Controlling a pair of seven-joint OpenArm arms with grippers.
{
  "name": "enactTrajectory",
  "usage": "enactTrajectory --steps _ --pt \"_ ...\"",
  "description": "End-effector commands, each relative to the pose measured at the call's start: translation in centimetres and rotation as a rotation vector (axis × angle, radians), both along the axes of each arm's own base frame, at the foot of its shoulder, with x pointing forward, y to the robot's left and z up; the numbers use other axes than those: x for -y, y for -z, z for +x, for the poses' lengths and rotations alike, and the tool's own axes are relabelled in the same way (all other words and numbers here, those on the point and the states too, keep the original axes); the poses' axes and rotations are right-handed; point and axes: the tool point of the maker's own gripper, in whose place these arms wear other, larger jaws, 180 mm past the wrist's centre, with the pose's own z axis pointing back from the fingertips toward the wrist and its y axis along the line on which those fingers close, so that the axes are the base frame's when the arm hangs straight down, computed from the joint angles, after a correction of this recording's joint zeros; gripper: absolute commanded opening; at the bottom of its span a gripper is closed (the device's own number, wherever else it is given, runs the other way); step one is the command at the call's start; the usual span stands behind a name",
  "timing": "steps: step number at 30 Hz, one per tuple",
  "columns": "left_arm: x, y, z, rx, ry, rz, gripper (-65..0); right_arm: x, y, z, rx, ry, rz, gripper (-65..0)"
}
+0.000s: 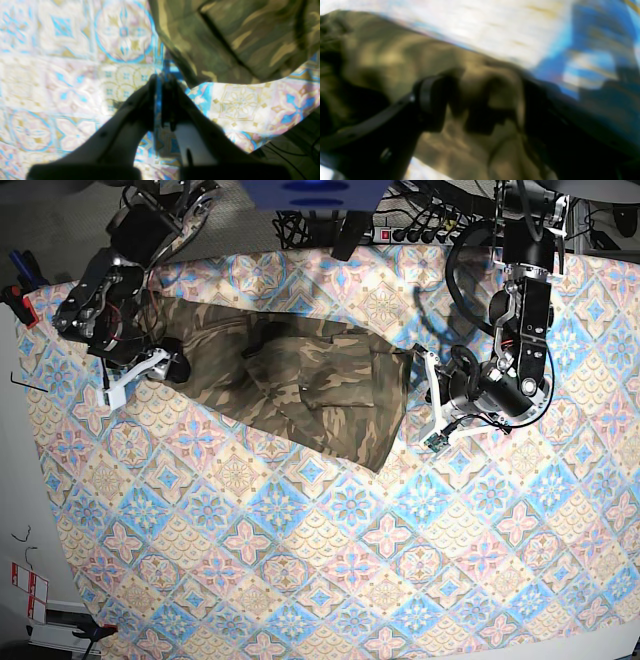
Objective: Fold the T-shirt properly
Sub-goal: 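Grasp the shirt's other end with the right gripper and fold it inward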
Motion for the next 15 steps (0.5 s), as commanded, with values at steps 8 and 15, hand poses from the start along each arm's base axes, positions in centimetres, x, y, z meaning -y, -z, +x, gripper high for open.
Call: enactTrajectory --steps 8,15 --pt "-0.4 -0.8 0.9 0.033 -0.007 0.0 -65.0 -5.0 1.0 -4.2 -0.139 -0.17 -0.015 -21.4" --pt "-0.3 -0.3 0.6 0.015 -0.005 -0.002 -65.0 -4.4 0.2 -3.7 -0.115 -0.177 -0.054 -41.3"
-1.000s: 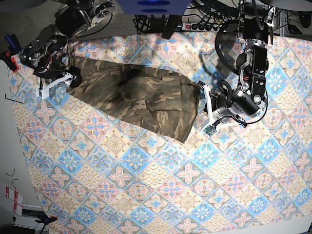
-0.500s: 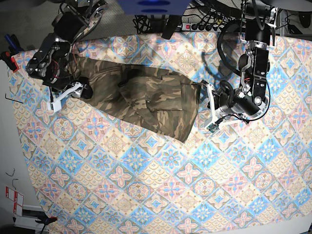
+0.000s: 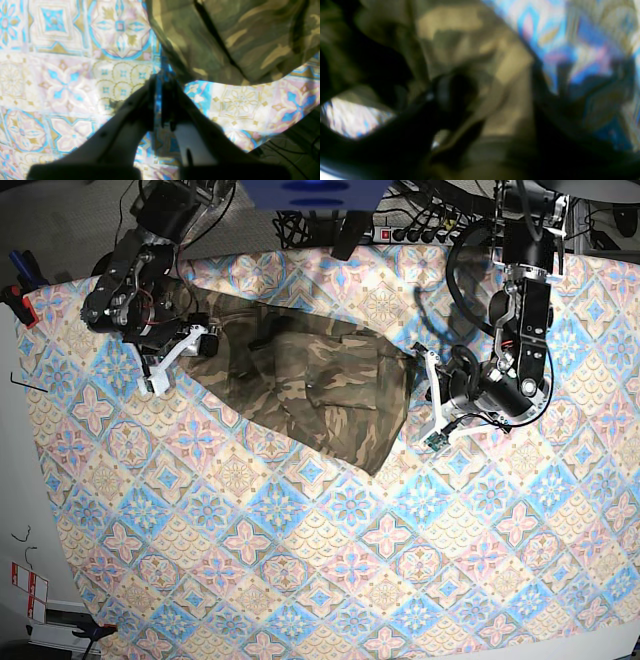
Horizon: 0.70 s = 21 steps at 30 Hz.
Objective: Fold the T-shirt properly
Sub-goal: 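Grasp the shirt's other end with the right gripper and fold it inward, then fold the shirt bundle over with both grippers toward the left gripper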
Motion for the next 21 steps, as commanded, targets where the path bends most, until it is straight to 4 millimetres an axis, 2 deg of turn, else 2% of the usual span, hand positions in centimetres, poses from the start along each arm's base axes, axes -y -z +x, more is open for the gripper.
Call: enactTrajectory --steps 1,3,6,8,11,15,21 --pt "-0.2 -0.4 0.7 0.017 -0.003 -0.001 -65.0 0.1 0.5 -1.1 -0.053 -0.019 -0.017 -47.6" --pt "-0.2 -0.1 0.7 0.017 -0.007 -0.011 -65.0 0.5 0.6 -1.3 -0.066 -0.023 -0.025 -58.3" --pt "0.1 0.0 0.8 0.031 -0.007 -0.029 -65.0 1.8 0.6 -1.6 -0.095 -0.037 -0.061 -59.2" --pt "0.1 0.1 0.7 0.028 -0.006 -0.03 -65.0 2.5 0.3 -1.2 -0.086 -0.038 -0.079 -60.4" --pt "0.1 0.1 0.7 0.028 -0.006 -0.03 -65.0 4.7 -0.7 0.5 -0.068 -0.045 -0.128 -63.8" --pt "0.2 0.0 0.8 0.032 -0.006 -0.035 -65.0 7.7 -2.8 3.0 -0.062 -0.059 -0.198 -64.5" --pt "0.3 0.1 0.8 0.033 -0.006 -0.038 -65.0 10.2 -6.0 7.2 0.031 -0.051 -0.259 -64.6"
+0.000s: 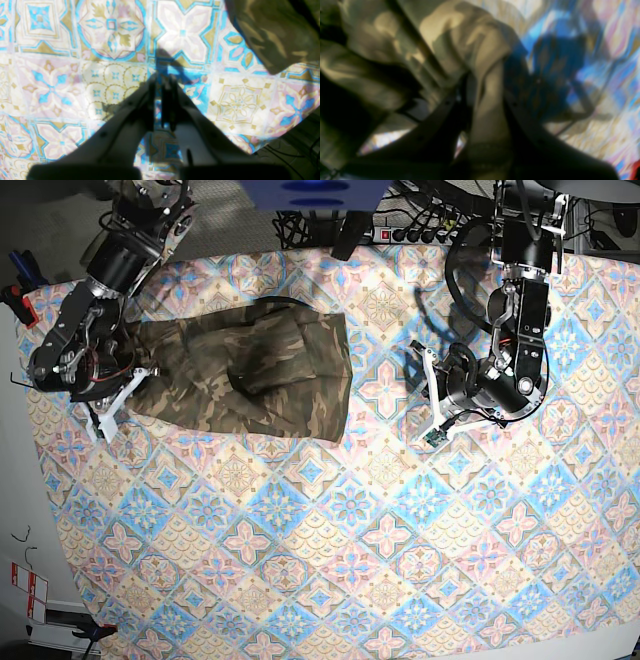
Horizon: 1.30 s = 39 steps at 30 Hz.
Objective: Fold the T-shirt properly
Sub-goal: 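Fold the shirt bundle over with both grippers toward the left gripper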
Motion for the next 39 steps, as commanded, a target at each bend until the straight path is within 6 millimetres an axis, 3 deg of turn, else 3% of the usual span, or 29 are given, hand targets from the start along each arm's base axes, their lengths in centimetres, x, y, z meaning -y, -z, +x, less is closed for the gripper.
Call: enactTrajectory --steps 1,6,10,12,26,31,34,39 --pt "0.0 -0.8 0.9 0.033 -0.002 -0.009 -65.0 0.9 -1.6 1.7 0.06 0.001 -0.017 -64.6" --pt "0.7 1.9 0.3 -0.061 -0.027 -0.037 -65.0 1.0 -2.4 2.2 0.084 -0.007 -0.034 -64.7" --pt "3.1 4.3 -0.6 -0.152 0.048 -0.033 -65.0 -0.3 -3.8 2.7 0.119 -0.093 -0.095 -64.7" --pt "4.6 4.9 -0.6 -0.158 0.093 -0.042 -65.0 -1.3 -4.0 2.0 0.121 -0.149 -0.127 -64.7" --pt "11.9 4.2 -0.2 -0.127 0.194 -0.154 -65.0 -8.2 -5.7 3.4 0.187 -0.42 -0.171 -64.7" --pt "13.3 6.5 -0.8 -0.216 0.164 -0.187 -65.0 -10.3 -7.9 4.2 0.263 -0.495 -0.202 -64.7" --pt "13.3 8.0 -1.2 -0.233 0.132 -0.22 -65.0 -11.9 -7.8 4.0 0.267 -0.554 -0.198 -64.7" --pt "13.5 9.4 -1.6 -0.245 0.093 -0.267 -65.0 -17.0 -7.2 3.0 0.263 -0.742 -0.183 -64.7"
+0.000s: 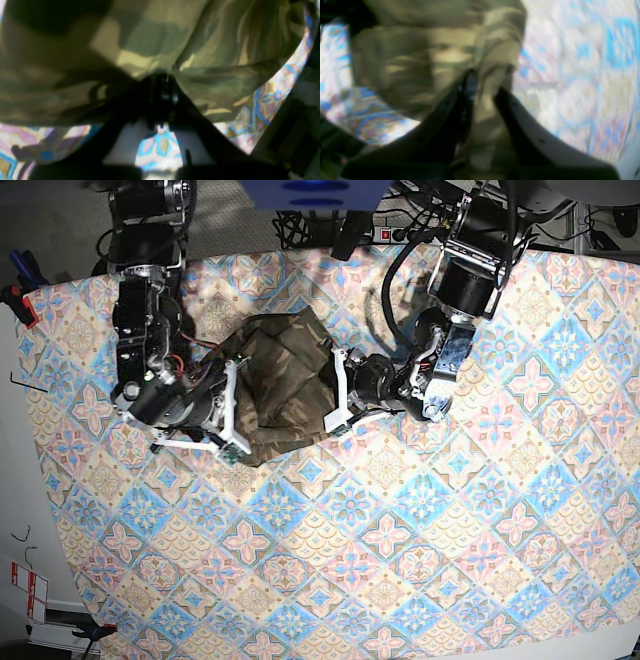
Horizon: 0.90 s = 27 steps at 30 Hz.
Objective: Fold the T-shirt properly
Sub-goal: 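Fold the shirt bundle over with both grippers toward the left gripper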
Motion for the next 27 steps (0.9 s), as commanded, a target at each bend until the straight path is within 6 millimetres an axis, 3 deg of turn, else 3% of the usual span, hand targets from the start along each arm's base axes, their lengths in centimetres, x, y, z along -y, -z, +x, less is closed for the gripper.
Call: enactTrajectory --steps 1,7,10,14,17,20,22,27 --pt "-1.1 1.1 -0.4 -0.016 0.002 0.078 -65.0 -1.7 -1.2 0.7 0.045 -0.057 0.027 -64.7" --pt "-0.2 0.8 -0.1 -0.009 -0.004 0.06 -65.0 -8.6 -0.9 -1.9 0.04 -0.339 0.006 -64.6" --pt "-0.1 0.8 -0.3 -0.014 -0.007 0.053 -65.0 -10.3 -0.4 -3.2 0.023 -0.415 -0.002 -64.4" --pt "-0.1 0.7 -0.4 -0.019 -0.004 0.056 -65.0 -9.9 0.8 -3.0 -0.005 -0.421 -0.049 -64.4" --pt "-1.4 0.2 -0.3 -0.051 -0.012 0.087 -65.0 -9.1 2.8 -3.4 -0.07 -0.409 -0.08 -64.4" --pt "-2.5 -2.2 0.3 -0.025 -0.075 0.042 -65.0 -8.6 3.8 -3.3 -0.105 -0.401 -0.097 -64.4" --pt "-3.8 -5.1 1.0 0.055 -0.102 0.021 -65.0 -8.2 4.6 -3.5 -0.134 -0.396 -0.107 -64.4" --pt "-5.3 -10.3 1.3 0.185 -0.053 0.033 -65.0 -8.0 5.3 -3.8 -0.159 -0.392 -0.109 -64.4"
